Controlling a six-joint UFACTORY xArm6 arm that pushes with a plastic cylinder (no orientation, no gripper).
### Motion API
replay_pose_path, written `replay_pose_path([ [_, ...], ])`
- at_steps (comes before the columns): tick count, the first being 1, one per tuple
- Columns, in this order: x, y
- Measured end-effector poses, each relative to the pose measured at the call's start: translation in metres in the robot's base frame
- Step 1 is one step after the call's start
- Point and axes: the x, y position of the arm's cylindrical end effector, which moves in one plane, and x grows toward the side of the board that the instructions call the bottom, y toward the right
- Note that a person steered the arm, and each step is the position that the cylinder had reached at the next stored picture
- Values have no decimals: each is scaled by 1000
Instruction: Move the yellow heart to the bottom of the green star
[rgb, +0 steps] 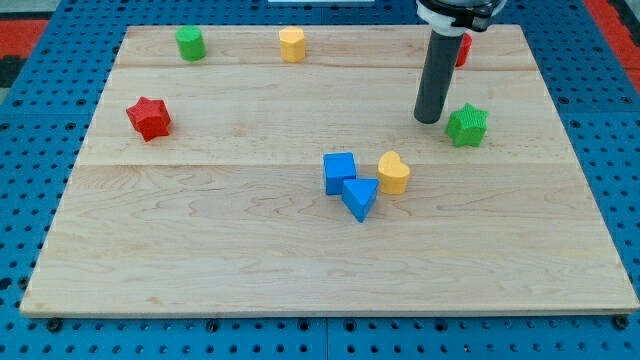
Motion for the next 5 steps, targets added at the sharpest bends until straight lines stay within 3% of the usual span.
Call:
replay_pose_path([
  [3,-1,0],
  [5,38,-24],
])
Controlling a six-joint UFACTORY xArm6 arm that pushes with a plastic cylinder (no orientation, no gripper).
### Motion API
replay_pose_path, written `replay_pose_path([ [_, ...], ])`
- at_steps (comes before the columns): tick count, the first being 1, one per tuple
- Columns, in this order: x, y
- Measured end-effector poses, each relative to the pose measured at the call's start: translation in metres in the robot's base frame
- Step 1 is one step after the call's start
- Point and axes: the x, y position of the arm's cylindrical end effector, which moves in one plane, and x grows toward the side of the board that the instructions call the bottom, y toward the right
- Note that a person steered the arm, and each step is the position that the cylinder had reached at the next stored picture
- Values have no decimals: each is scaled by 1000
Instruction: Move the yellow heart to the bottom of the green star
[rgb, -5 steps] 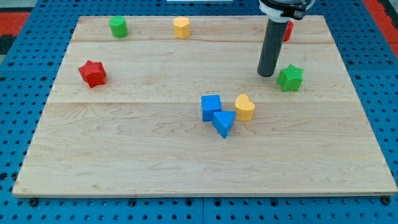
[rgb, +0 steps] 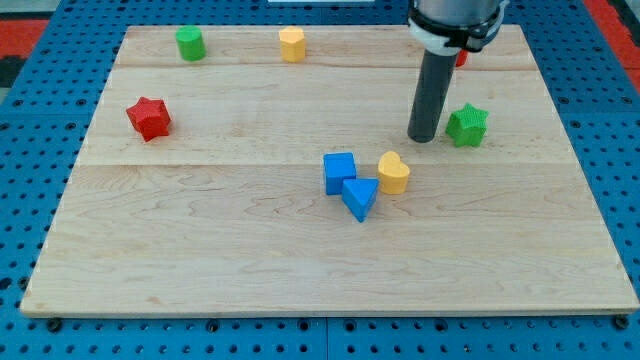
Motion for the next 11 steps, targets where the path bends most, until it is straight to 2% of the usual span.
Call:
replay_pose_path([
  [1,1,-43],
  [2,30,-43],
  [3,92,38],
  [4,135,71],
  [5,89,61],
  [6,71,28],
  [7,96,17],
  [8,119,35],
  [11,102,44],
])
